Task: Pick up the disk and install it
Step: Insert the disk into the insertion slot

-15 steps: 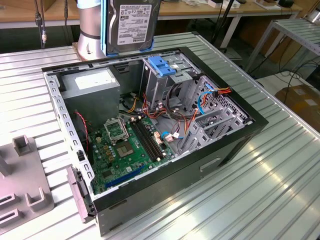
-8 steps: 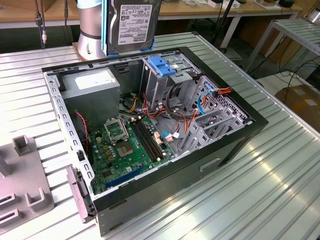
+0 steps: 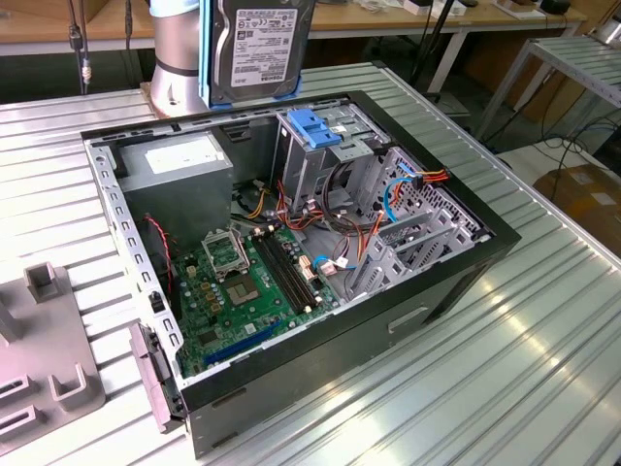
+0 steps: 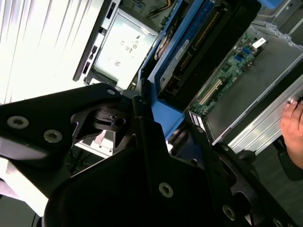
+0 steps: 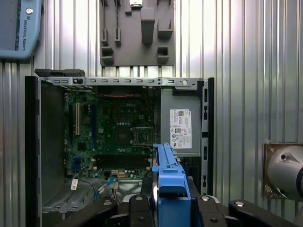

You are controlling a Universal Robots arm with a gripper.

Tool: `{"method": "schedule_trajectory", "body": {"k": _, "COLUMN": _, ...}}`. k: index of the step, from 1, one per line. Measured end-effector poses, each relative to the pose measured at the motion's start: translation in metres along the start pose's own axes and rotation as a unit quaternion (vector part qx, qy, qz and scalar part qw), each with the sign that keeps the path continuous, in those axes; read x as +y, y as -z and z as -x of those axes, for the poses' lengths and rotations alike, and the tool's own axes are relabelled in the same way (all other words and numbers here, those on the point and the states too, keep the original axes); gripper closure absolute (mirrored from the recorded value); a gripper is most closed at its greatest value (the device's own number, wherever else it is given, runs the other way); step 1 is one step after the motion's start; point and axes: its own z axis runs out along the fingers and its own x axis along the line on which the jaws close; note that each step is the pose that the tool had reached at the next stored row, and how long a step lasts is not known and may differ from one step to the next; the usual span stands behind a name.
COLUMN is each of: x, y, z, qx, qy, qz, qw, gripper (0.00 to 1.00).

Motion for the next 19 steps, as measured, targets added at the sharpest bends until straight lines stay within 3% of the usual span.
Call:
{"method": "schedule_trajectory", "body": {"k": 13, "x": -0.0006, "y": 0.0, "z": -0.0011, "qx": 0.0, "qy": 0.0, "qz": 0.0, "qw": 1.0, "gripper": 0.63}}
{"method": "schedule_trajectory", "body": {"k": 19, "x": -0.0006, "y": 0.0002, "z": -0.0068, "qx": 0.0, "qy": 0.0, "qz": 0.0, "qw": 1.0, "gripper": 0.63}}
